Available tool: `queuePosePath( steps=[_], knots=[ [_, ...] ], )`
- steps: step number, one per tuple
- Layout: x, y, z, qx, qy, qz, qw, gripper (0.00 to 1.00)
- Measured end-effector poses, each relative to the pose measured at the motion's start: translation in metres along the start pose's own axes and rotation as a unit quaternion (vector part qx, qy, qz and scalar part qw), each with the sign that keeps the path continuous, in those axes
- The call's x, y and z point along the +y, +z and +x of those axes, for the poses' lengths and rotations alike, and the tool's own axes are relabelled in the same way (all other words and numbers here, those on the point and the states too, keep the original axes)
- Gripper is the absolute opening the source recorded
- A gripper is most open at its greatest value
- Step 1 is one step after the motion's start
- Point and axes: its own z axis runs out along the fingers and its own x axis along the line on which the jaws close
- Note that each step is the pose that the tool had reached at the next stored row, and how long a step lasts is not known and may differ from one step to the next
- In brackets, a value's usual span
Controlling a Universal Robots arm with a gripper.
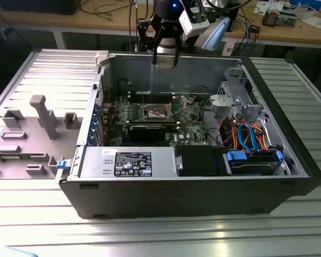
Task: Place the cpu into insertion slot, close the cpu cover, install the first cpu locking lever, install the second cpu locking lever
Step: 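Place the cpu into insertion slot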
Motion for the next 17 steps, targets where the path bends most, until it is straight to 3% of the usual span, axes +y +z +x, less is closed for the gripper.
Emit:
queuePosePath(
  steps=[11,17],
  knots=[
    [0.0000,0.0000,0.0000,0.0000,0.000,0.0000,1.00000,0.54],
    [-0.0040,-0.0001,-0.0001,0.0000,0.000,0.0000,1.00000,0.54]
  ],
)
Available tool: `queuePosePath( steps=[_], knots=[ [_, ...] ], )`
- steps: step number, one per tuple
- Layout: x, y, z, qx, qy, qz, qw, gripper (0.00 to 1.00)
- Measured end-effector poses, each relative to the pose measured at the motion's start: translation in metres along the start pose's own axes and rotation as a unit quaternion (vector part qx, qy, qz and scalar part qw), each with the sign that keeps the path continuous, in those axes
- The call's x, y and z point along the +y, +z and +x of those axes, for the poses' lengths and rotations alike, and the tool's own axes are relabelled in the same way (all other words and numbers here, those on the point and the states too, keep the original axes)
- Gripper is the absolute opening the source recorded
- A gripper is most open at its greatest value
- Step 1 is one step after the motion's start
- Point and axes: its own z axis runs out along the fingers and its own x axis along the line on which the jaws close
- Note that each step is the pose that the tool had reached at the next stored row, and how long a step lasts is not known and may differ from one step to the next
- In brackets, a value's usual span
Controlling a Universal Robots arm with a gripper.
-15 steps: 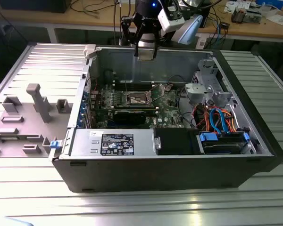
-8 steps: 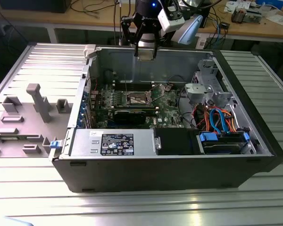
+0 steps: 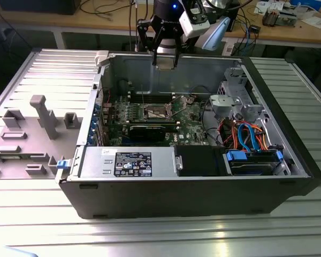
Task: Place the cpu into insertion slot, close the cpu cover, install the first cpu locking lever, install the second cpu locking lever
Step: 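Place the cpu into insertion slot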
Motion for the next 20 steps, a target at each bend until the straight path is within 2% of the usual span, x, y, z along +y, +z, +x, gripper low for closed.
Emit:
queuePosePath(
  steps=[13,20],
  knots=[
    [-0.0021,0.0000,-0.0001,-0.0001,0.000,0.0000,1.00000,0.54],
    [-0.0022,0.0005,-0.0001,-0.0031,0.035,-0.0002,0.99940,0.54]
  ],
)
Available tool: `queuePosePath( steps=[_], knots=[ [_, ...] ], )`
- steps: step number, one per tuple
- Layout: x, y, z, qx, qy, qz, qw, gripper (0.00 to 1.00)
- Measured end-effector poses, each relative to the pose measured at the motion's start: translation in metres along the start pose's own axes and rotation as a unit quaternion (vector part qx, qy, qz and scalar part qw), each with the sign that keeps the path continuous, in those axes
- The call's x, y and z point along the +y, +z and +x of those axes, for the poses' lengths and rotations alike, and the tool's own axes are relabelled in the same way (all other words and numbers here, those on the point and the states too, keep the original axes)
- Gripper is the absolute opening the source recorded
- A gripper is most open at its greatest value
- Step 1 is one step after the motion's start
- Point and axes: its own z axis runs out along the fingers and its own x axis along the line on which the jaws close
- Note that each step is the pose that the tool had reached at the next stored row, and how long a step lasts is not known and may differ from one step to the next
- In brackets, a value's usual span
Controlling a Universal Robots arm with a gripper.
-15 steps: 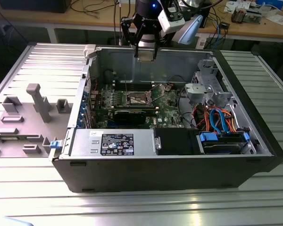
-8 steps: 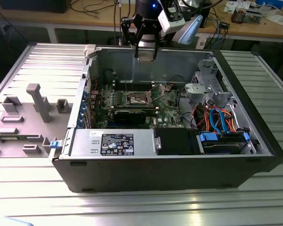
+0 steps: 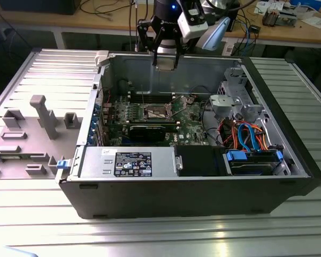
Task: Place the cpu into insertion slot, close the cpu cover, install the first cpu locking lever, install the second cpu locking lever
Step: 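Place the cpu into insertion slot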
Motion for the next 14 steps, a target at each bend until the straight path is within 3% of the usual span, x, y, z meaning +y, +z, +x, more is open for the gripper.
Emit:
queuePosePath(
  steps=[2,14],
  knots=[
    [-0.0001,0.0002,0.0000,-0.0007,0.008,0.0000,0.99997,0.54],
    [-0.0014,0.0002,-0.0002,-0.0008,0.008,-0.0001,0.99997,0.54]
  ],
)
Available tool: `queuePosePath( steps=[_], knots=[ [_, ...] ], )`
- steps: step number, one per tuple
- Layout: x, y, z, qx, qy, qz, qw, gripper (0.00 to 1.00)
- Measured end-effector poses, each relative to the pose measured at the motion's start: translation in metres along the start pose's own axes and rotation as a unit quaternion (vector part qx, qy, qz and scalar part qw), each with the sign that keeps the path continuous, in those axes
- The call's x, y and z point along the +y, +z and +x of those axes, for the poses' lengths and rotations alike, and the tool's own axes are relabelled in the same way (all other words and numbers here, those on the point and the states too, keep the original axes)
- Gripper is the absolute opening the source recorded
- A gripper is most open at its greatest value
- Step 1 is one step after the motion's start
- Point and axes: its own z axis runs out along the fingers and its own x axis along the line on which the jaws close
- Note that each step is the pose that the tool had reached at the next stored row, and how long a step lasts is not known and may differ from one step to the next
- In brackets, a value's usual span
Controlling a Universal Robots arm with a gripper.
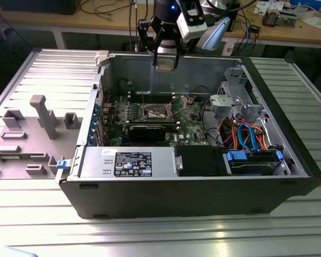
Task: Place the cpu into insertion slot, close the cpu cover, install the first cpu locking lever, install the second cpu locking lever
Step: 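Place the cpu into insertion slot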
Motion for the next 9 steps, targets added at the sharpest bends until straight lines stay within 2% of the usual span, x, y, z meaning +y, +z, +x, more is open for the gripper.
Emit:
queuePosePath(
  steps=[5,7,9],
  knots=[
    [-0.0006,0.0001,-0.0001,-0.0005,0.006,0.0000,0.99998,0.54],
    [-0.0006,0.0002,0.0000,-0.0021,0.023,0.0000,0.99973,0.54],
    [-0.0006,0.0003,-0.0001,-0.0024,0.028,-0.0001,0.99961,0.54]
  ],
)
